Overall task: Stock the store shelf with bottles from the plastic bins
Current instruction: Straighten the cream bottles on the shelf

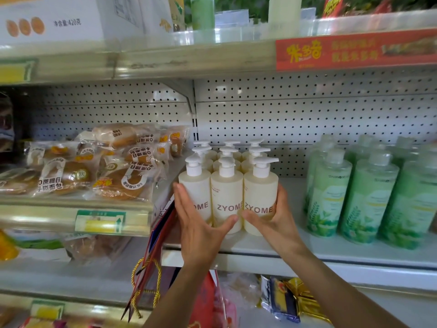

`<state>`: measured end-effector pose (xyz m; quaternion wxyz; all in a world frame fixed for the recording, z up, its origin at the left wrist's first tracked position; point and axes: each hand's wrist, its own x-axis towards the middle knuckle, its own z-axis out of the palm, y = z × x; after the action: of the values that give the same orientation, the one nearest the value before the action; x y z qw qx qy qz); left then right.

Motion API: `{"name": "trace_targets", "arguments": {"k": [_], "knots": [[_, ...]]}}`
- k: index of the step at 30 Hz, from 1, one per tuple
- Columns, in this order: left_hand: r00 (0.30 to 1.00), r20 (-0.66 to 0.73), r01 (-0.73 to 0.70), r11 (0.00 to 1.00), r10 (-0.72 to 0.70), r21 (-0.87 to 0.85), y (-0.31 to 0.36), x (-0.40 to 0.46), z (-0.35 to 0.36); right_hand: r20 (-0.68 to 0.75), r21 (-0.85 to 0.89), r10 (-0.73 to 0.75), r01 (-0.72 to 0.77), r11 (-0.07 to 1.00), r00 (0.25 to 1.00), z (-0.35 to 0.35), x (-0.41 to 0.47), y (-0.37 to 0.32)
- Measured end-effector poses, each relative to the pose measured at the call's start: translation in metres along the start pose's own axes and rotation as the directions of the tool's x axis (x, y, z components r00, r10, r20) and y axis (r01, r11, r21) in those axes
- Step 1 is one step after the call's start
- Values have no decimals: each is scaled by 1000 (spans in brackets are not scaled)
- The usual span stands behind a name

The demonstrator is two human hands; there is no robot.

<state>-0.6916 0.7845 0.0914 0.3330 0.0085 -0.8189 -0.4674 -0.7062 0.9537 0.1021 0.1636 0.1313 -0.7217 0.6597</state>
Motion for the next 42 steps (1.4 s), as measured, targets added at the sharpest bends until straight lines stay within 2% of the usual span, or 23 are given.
{"name": "trace_targets", "arguments": {"k": [6, 14, 21, 30, 42], "knots": [[1000, 26, -14, 1000, 14, 2, -4, 2, 1, 99, -7, 46, -45, 999, 994, -3, 1, 1], [999, -7, -40, 999, 40, 14, -9, 2, 5, 53, -26, 47, -46, 999, 997, -4, 2, 8], [995, -51, -80, 997, 80, 3, -11, 3, 5, 75, -18, 47, -46, 999, 996, -3, 1, 7], [977, -189, -105, 994, 101, -9, -10, 0, 6, 63, 4, 27, -27, 1000, 998, -2, 1, 8], [978, -162, -126, 990, 134, 57, -11, -2, 8, 47, -23, 52, -51, 998, 998, -1, 0, 3]]}}
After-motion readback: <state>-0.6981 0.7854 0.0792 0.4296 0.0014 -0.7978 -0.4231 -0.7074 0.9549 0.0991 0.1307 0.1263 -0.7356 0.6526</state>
